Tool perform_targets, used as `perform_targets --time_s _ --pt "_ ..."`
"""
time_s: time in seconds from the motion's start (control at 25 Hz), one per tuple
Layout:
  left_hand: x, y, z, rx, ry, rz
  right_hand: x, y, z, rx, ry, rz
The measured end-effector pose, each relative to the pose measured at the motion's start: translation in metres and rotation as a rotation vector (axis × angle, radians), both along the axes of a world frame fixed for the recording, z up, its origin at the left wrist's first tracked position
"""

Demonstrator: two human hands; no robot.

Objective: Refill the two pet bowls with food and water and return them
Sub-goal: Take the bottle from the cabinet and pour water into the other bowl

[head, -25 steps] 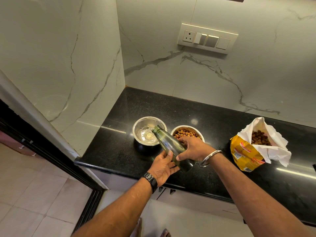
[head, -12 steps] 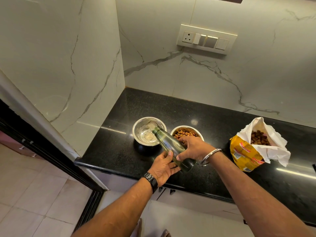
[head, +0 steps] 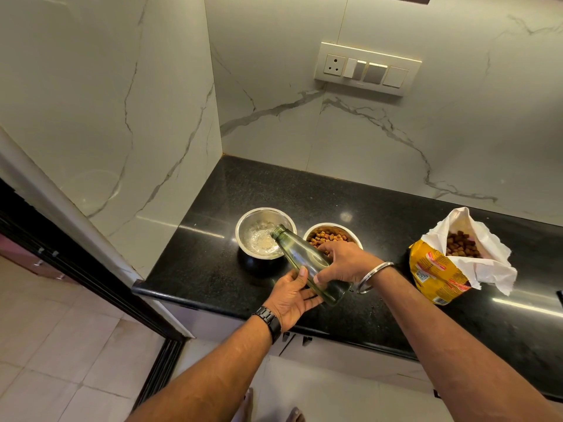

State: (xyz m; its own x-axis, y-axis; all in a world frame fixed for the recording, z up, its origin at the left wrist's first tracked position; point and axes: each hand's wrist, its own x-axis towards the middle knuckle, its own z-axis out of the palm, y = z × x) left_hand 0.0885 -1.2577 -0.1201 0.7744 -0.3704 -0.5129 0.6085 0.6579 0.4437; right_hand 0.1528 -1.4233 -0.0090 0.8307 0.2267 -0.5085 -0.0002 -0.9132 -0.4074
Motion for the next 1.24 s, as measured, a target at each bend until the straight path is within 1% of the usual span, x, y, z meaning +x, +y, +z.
perform_targets --time_s 1.24 --pt "-0.0006 -0.003 -0.0039 0.033 -0.007 -0.01 0.008 -0.0041 -0.0078 0.006 -0.016 0.03"
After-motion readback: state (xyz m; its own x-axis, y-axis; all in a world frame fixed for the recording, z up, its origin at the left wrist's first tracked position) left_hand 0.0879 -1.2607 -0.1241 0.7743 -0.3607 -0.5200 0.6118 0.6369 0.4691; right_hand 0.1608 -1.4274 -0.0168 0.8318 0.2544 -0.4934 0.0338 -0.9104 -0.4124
